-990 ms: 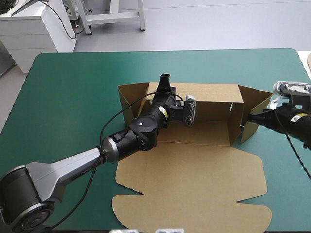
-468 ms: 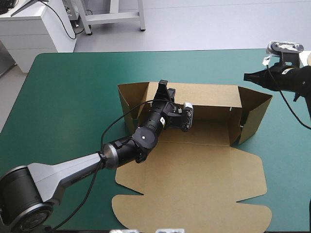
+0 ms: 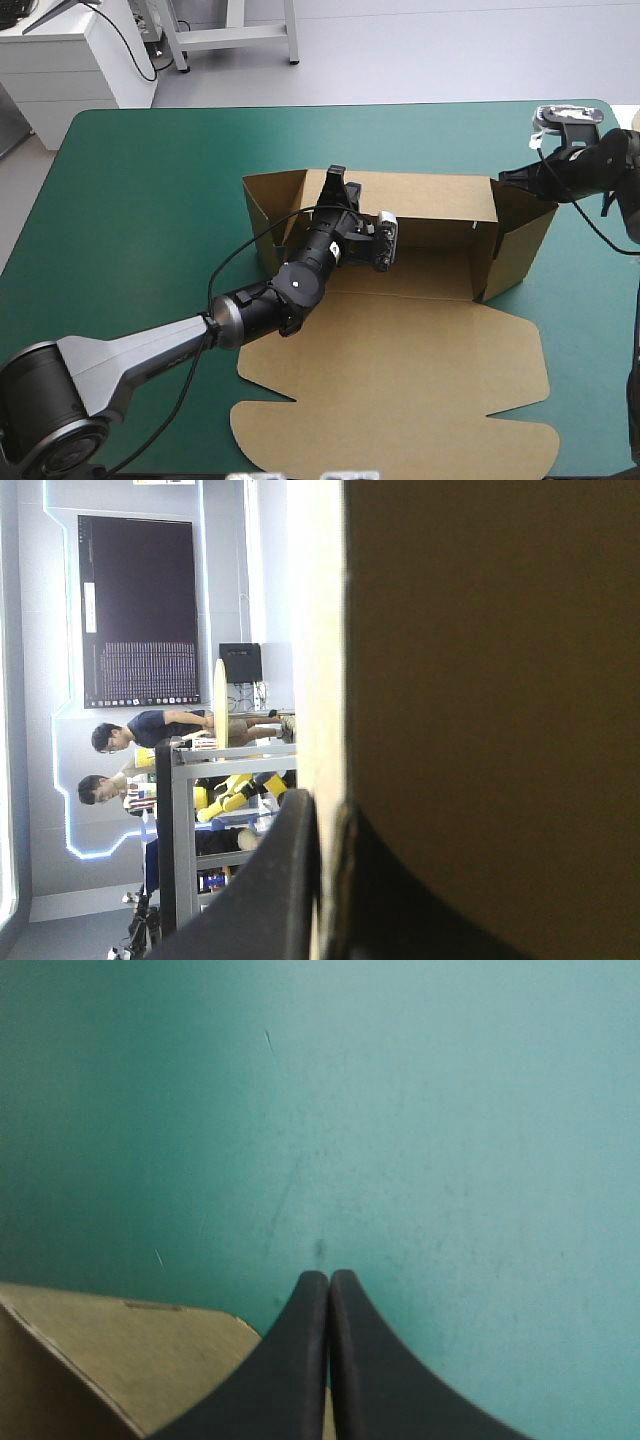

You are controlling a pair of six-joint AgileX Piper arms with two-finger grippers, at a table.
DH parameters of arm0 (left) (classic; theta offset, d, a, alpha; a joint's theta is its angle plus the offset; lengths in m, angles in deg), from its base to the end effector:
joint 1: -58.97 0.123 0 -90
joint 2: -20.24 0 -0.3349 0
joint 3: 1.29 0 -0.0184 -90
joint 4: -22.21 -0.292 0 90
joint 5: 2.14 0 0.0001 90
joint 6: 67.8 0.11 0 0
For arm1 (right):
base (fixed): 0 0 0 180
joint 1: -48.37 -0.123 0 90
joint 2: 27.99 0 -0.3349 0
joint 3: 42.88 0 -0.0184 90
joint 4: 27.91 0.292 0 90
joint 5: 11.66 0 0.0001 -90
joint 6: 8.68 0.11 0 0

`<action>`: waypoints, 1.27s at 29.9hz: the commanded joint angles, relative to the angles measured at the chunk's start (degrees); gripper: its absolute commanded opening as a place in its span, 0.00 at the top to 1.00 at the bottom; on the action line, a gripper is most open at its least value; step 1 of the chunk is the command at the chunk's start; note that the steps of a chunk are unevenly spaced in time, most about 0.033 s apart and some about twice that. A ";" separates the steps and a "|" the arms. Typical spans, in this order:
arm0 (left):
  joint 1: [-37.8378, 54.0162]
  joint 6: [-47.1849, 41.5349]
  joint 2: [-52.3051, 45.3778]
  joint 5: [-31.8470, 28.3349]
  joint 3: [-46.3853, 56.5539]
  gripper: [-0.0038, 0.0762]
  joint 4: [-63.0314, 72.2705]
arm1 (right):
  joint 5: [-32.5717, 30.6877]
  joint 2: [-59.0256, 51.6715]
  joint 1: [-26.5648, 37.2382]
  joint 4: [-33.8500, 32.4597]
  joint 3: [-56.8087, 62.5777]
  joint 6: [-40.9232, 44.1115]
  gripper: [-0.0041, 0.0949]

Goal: Fold the box

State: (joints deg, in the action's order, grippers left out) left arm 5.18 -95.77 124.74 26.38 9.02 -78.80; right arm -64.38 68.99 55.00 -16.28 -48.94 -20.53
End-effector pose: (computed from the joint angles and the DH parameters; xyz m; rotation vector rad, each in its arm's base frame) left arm 0.3066 -0.3314 0.3100 1.5568 1.1283 0.7068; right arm 0.3975 -0.0284 0.3823 -0.0261 2.4835 0.1173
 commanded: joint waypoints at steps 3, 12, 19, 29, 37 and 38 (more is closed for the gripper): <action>-0.24 -1.19 -1.63 0.97 -0.52 0.96 -1.33 | -4.79 -2.89 0.41 0.42 0.59 -3.30 0.98; -0.24 -1.19 -1.63 0.92 -0.52 0.96 -1.33 | 9.24 -13.94 0.41 14.76 18.21 -11.05 0.98; -0.24 -1.19 -1.63 0.02 -0.52 0.96 -1.33 | 18.42 -20.66 0.41 17.95 30.35 -16.13 0.98; -0.24 -1.16 -1.63 -0.32 -0.52 0.96 -1.33 | 20.31 -21.70 0.30 33.19 38.37 -38.40 0.98; -0.24 -1.16 -1.63 -0.32 -0.52 0.96 -1.33 | 20.66 -21.70 0.30 26.31 38.12 -39.63 0.75; -0.24 -1.16 -1.63 -0.32 -0.52 0.96 -1.33 | 20.66 -21.70 0.30 25.15 38.02 -39.63 0.70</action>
State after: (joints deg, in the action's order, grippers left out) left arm 5.18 -95.77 124.74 26.06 9.03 -78.86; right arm -45.36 48.82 55.05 11.09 -9.06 -59.28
